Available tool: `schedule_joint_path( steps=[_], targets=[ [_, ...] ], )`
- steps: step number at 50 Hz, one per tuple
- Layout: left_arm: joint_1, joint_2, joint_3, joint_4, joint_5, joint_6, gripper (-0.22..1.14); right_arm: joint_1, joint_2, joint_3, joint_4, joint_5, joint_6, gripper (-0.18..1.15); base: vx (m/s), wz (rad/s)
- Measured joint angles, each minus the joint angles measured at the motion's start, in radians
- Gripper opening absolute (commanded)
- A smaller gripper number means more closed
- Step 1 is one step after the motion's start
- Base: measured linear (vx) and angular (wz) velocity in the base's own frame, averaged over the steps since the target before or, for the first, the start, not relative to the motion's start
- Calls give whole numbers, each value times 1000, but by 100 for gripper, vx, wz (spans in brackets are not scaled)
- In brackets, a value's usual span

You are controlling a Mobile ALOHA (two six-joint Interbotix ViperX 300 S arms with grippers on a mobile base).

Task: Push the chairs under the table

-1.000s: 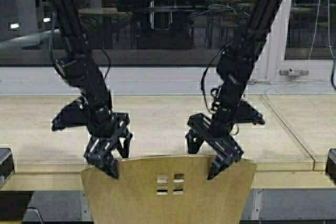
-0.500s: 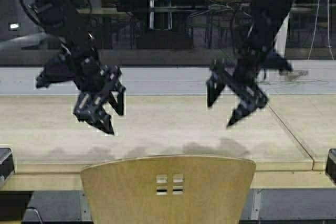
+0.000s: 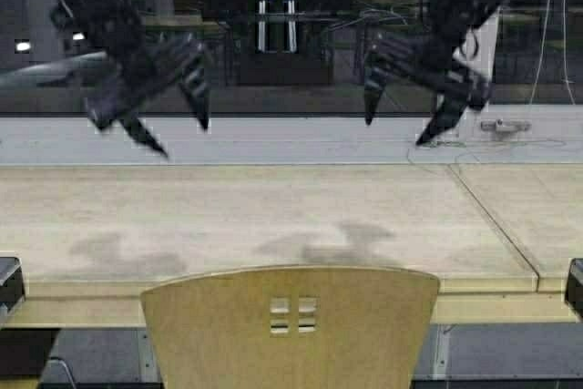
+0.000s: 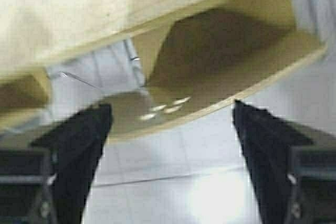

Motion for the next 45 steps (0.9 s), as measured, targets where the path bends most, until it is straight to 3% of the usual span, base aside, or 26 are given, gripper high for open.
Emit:
schedule_joint_path(
  steps=[5, 15, 45],
  targets=[
    [-3, -41, 11, 129, 8, 132, 92, 6, -54, 5, -64, -17, -83, 99, -10, 1],
    [-6, -52, 32, 281, 6, 305, 92, 12, -104, 14, -153, -60, -181, 99, -16, 6],
    [52, -17, -34, 360, 2, 310, 92, 29, -109, 15, -199, -80, -199, 99, -19, 29]
  ],
)
